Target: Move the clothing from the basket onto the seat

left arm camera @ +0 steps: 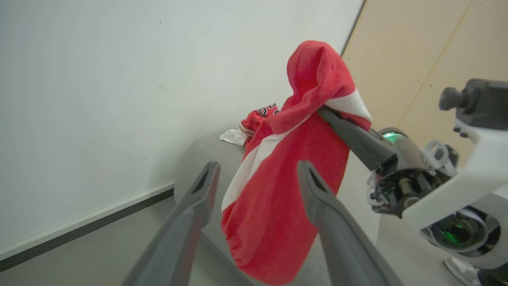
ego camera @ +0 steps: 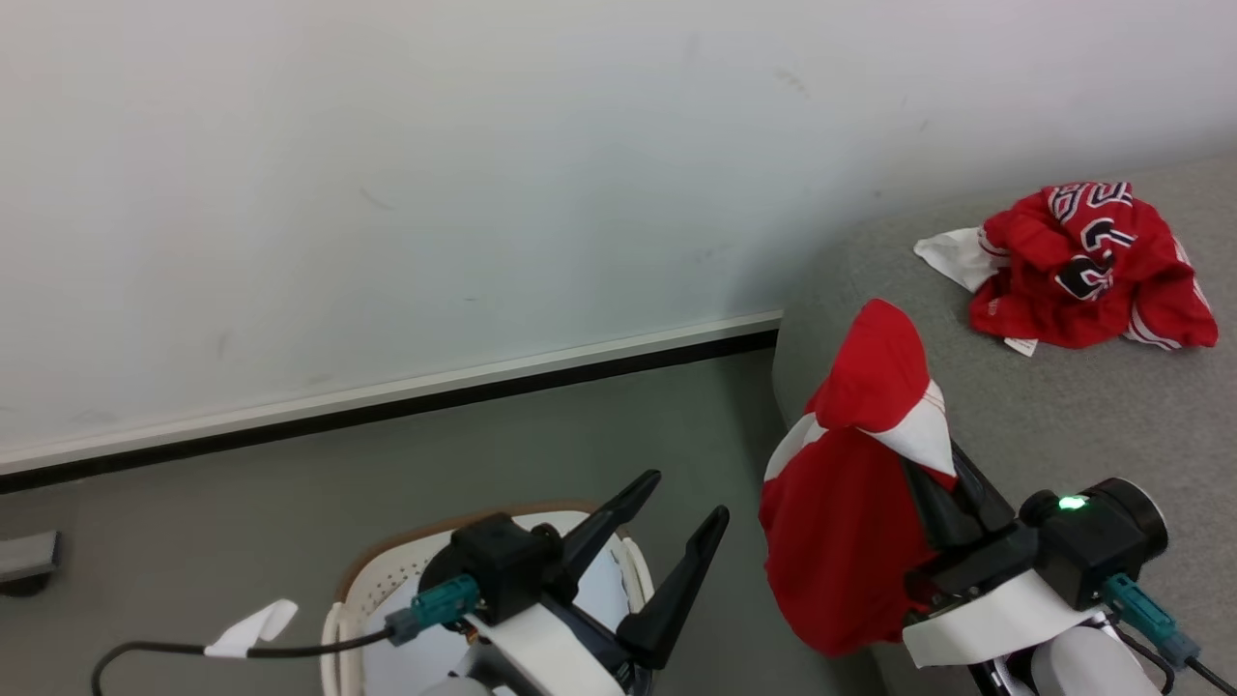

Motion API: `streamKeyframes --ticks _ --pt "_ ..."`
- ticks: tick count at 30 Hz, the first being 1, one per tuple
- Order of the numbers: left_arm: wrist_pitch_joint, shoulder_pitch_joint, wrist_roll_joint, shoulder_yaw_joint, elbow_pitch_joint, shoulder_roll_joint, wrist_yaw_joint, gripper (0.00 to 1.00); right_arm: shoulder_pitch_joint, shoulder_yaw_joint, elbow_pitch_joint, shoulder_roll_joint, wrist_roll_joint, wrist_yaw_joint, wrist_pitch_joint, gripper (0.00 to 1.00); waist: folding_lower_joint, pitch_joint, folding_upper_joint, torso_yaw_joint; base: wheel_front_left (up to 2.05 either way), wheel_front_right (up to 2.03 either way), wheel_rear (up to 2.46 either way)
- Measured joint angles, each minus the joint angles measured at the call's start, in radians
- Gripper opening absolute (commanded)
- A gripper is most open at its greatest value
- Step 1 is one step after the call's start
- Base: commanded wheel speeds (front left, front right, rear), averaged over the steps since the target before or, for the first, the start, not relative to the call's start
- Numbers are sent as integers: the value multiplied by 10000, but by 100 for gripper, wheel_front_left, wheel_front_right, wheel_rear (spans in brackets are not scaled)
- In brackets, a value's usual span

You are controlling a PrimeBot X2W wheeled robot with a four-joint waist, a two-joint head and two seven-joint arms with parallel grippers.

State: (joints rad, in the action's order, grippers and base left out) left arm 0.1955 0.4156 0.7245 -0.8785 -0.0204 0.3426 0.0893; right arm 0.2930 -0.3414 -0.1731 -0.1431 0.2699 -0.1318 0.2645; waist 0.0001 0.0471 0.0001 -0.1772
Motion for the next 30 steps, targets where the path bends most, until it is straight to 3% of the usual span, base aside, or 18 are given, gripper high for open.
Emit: streamKeyframes --ticks 9,17,24,30 --pt "192 26 -272 -313 426 -173 -180 100 -341 886 711 -297 -167 0 0 0 0 323 0 -1076 0 0 0" --pt "259 267 -384 -313 347 -182 -284 100 -264 1407 1147 -169 0 0 0 0 0 962 0 -1201 0 0 0" --pt "48 1377 -834 -56 -316 347 -589 100 1809 2456 1461 0 -121 0 -59 0 1 2403 0 -962 0 0 0" --pt "-102 2369 -1089 307 -834 840 -848 100 4629 4008 1388 -506 -372 -2 -1149 0 3 3999 0 -655 0 0 0"
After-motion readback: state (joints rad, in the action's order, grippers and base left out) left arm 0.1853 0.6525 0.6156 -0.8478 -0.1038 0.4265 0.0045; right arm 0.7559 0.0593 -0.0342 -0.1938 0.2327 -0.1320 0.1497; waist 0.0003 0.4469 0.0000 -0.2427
